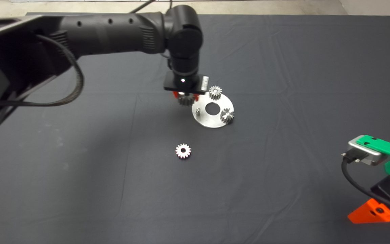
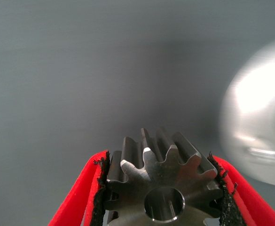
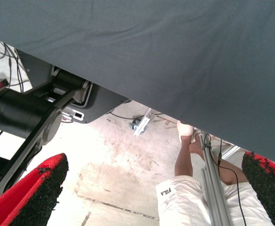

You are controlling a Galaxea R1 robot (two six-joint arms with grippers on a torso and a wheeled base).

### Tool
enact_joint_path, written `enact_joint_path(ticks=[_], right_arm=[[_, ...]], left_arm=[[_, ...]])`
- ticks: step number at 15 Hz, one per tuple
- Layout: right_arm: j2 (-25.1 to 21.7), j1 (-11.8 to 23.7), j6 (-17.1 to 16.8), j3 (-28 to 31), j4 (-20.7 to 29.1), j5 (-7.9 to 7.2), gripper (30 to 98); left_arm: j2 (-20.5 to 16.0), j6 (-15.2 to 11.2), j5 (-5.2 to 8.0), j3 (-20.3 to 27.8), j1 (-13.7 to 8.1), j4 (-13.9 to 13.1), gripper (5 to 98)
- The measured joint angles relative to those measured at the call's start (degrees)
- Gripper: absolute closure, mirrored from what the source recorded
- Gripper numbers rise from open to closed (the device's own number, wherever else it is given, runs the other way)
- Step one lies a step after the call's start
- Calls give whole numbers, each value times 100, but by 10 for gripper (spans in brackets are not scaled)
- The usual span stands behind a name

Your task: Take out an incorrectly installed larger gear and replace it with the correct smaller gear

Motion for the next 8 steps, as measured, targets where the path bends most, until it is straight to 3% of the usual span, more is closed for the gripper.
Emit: enact_joint_path(ticks=[1, 2, 4, 6, 8], right_arm=[[-2, 0, 1, 0, -2, 0, 308], [5, 0, 0, 0, -2, 6, 308], [2, 0, 0, 0, -2, 14, 308], [-25, -1, 2, 5, -2, 2, 308], [-20, 0, 0, 5, -2, -5, 308]], left_arm=[[-217, -85, 126, 164, 2, 21, 572], [-427, -195, 173, 502, 2, 43, 572], [-812, -376, 141, 1459, 2, 6, 572], [-1299, -493, -58, 2191, 2, -43, 573], [-1885, -596, 83, 2580, 0, 15, 573]])
